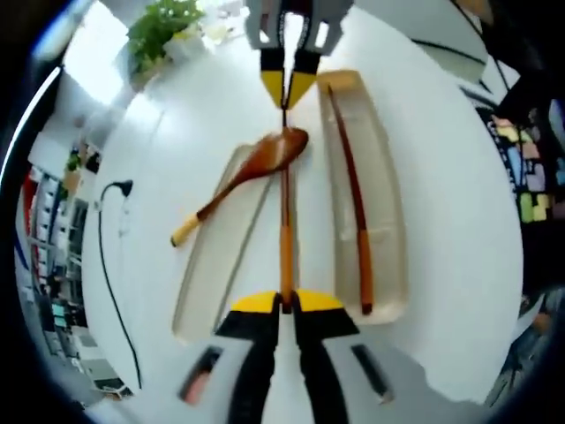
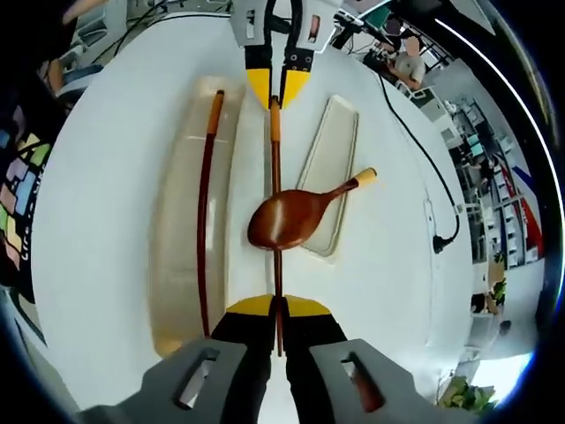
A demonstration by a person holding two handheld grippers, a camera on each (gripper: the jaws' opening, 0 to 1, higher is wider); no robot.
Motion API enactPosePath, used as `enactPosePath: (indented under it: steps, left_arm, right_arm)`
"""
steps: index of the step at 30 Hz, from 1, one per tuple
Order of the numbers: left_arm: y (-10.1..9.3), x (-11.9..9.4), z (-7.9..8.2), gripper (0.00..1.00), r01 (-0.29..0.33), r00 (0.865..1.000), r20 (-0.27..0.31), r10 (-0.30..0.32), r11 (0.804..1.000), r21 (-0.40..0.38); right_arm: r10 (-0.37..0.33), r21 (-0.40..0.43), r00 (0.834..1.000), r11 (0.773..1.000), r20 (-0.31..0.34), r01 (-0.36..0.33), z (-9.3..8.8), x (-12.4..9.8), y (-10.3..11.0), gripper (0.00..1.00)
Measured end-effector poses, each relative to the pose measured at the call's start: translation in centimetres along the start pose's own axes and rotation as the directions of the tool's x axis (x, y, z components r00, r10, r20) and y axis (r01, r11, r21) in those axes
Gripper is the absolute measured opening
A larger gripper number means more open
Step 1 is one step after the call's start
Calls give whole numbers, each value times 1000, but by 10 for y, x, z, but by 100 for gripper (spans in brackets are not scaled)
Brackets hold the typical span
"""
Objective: Arrange the utensils inside the cutlery case until each visible utensil rests in its matching compartment.
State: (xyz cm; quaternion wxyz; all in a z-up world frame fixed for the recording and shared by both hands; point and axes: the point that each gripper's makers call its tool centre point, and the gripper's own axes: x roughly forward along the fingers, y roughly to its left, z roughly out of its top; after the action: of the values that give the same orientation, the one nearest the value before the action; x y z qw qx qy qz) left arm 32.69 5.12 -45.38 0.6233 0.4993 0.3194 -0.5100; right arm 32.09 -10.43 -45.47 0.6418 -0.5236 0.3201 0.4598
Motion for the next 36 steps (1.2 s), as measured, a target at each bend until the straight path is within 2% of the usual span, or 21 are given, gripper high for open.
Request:
enactPosePath:
  steps: [7,11,14,16,22,28,36]
  left_arm:
    - [-4,-8,9,6,-8,1000,18,8,1000,17]
    - [-13,-16,13,6,15,1000,5,-15,999,41]
    - [-17,-15,12,6,20,1000,-17,-20,998,58]
    - [-17,-15,12,6,21,999,-27,-20,998,60]
    - [-23,-21,17,6,48,999,-11,-47,997,58]
    - [-32,-25,24,6,73,997,4,-74,995,71]
    - [-45,-27,23,6,120,993,-10,-120,990,80]
  right_arm:
    - [-22,-24,1000,999,9,22,-2,-14,7,1]
    - [-18,-35,1000,999,17,19,-1,-19,12,1]
    - [4,-26,999,1000,32,-3,0,-19,16,1]
    - [20,28,999,999,44,-22,0,-20,18,1]
    - [74,62,995,995,68,-78,-2,-30,27,1]
    - [72,45,996,996,58,-75,-5,-33,34,1]
    - [91,30,994,995,57,-93,-3,-37,45,1]
